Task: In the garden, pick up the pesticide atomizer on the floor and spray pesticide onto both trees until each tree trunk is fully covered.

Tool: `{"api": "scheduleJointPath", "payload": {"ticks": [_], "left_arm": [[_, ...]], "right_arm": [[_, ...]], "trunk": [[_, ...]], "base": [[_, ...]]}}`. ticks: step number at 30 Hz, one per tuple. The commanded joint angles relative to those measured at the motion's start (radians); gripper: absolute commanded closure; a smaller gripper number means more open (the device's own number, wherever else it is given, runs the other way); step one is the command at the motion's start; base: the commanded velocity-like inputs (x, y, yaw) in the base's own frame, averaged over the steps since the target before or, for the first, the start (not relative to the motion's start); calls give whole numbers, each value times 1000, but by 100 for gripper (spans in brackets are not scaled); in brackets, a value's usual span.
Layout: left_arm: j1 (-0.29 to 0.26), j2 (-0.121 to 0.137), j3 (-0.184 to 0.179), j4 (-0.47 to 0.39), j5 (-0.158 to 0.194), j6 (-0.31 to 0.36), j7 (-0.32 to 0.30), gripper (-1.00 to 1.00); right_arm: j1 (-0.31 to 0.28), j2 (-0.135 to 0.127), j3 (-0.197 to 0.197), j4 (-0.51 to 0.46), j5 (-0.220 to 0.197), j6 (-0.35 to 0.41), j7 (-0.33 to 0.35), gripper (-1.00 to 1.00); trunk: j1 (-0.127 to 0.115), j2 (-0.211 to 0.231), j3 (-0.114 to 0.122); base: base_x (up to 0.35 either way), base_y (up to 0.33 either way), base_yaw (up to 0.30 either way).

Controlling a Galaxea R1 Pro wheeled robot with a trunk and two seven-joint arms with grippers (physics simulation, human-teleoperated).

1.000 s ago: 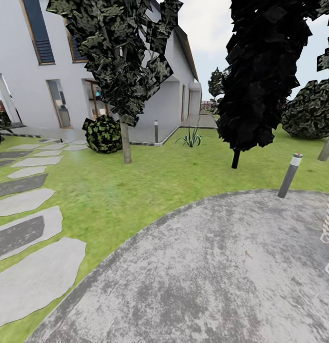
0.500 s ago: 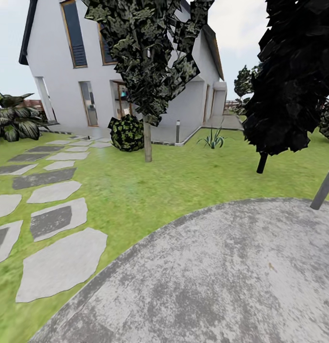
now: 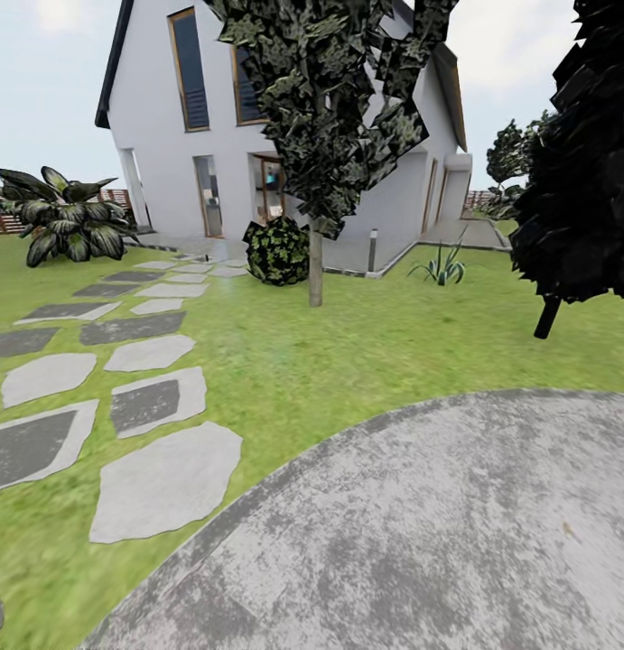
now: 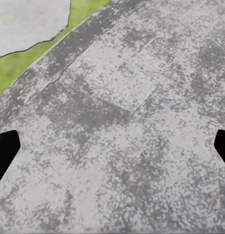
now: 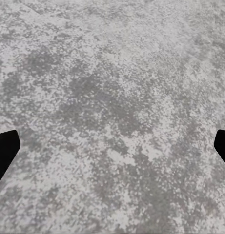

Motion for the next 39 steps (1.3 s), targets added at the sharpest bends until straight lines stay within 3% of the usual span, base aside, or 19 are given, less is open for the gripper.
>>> {"api": "scheduleJointPath", "payload": {"ticks": [1,13,28,39], "left_arm": [[-1,0,5,1,-11,-3,5,-100],[-1,-1,5,1,-11,-3,4,-100],[-1,-2,4,1,-11,-3,4,-100],[-1,-2,4,1,-11,-3,4,-100]], "right_arm": [[-1,-1,8,0,1,0,-9,-100],[-1,15,8,0,1,0,-9,-100],[-1,18,8,0,1,0,-9,-100],[-1,18,8,0,1,0,-9,-100]], "trunk": [[0,-1,-1],[0,-1,-1],[0,-1,-1],[0,-1,-1]], "base": [[26,338,51],[82,285,237],[34,17,296],[300,0,235]]}}
